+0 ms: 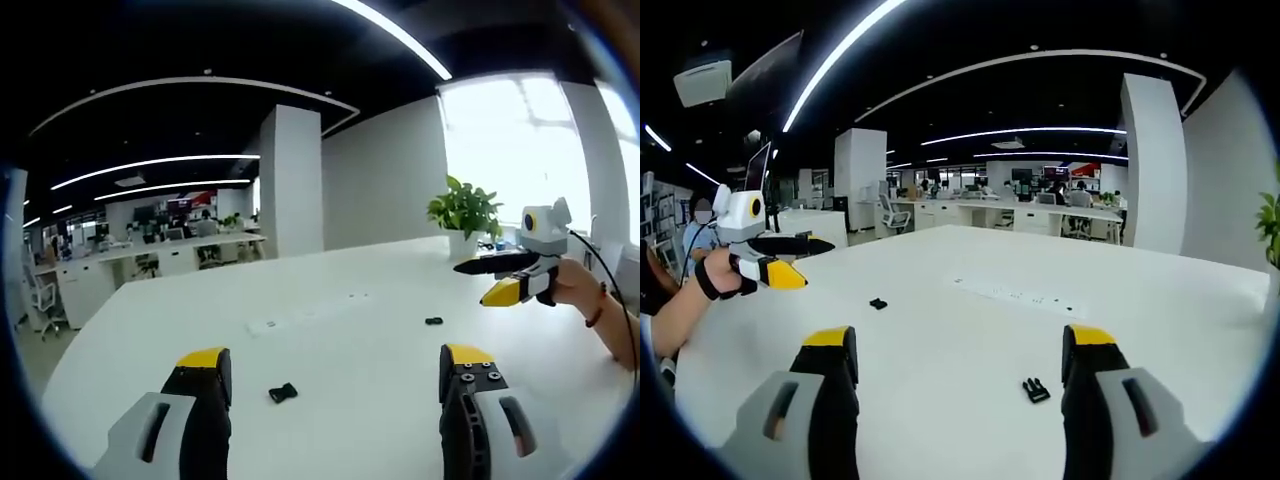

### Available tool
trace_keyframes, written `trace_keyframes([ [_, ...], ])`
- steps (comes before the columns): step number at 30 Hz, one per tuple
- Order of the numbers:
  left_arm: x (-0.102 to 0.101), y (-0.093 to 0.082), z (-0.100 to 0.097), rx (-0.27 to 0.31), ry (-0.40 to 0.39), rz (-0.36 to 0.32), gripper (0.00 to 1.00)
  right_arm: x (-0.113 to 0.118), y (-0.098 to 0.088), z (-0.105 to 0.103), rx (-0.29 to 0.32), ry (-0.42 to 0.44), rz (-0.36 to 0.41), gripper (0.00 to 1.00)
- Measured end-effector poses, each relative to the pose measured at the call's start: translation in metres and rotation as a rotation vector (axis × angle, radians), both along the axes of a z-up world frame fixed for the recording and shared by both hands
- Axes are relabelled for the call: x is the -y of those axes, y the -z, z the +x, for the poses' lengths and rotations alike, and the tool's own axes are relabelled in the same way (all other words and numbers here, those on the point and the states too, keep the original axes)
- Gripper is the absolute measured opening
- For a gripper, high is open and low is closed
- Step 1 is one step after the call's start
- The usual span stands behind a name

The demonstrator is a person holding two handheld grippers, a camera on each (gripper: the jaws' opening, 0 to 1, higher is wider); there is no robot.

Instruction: Snap the two parts of the plastic buckle together until the buckle closes and remains connected.

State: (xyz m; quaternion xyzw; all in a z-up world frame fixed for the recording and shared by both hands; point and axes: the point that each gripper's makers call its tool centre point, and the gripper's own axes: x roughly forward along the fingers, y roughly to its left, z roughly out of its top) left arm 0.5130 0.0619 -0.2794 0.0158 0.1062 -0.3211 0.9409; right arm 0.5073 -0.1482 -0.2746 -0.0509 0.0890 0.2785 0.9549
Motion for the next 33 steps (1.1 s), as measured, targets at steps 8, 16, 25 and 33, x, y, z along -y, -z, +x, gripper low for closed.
trace_keyframes([
  [8, 0.0, -0.001, 0.003, 0.009, -0.003, 0.004, 0.86, 0.004, 0.0, 0.004, 0.003, 0.013, -0.006, 0.83],
  [16, 0.0, 0.001, 0.005, 0.001, -0.007, 0.009, 0.86, 0.003, -0.001, 0.007, 0.002, 0.007, -0.003, 0.82],
  [25, -0.004, -0.002, 0.011, 0.015, -0.024, 0.002, 0.85, 0.005, -0.002, 0.011, 0.003, 0.012, 0.006, 0.82],
  [33, 0.003, 0.002, 0.016, 0.01, -0.013, 0.009, 0.85, 0.005, -0.003, 0.013, 0.005, 0.007, 0.022, 0.82],
])
